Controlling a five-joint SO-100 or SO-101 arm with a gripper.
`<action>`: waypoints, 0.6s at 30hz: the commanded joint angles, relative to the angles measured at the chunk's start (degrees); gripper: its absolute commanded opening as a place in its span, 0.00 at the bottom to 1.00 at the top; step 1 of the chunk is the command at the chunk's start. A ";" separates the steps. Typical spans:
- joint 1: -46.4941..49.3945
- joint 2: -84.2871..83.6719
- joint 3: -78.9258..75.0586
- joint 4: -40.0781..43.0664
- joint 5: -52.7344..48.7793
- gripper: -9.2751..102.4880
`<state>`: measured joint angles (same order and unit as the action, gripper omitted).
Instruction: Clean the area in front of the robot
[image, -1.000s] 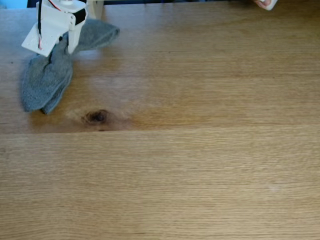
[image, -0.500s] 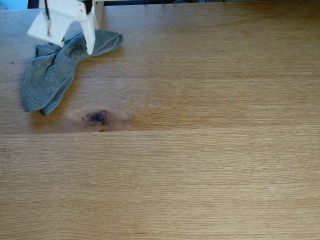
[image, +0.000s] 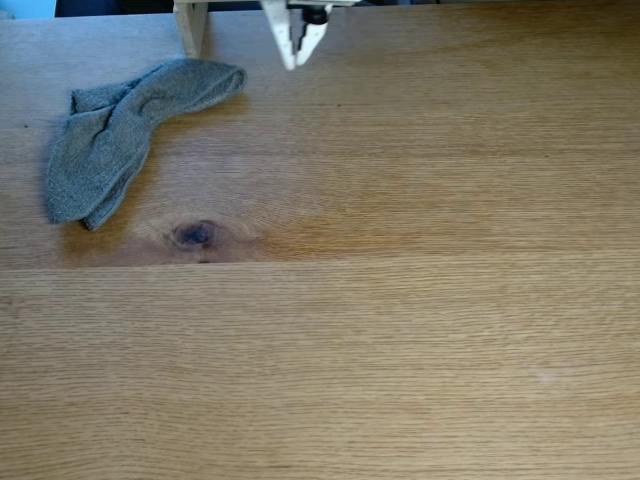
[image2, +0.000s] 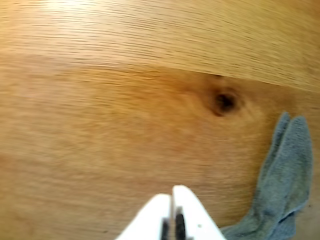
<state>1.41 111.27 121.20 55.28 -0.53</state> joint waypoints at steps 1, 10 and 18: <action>-3.60 6.77 -0.88 0.62 4.04 0.08; -3.08 11.87 -0.79 -3.34 10.28 0.08; 0.79 21.27 8.88 -4.92 12.74 0.08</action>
<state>0.79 123.75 125.16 52.38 11.69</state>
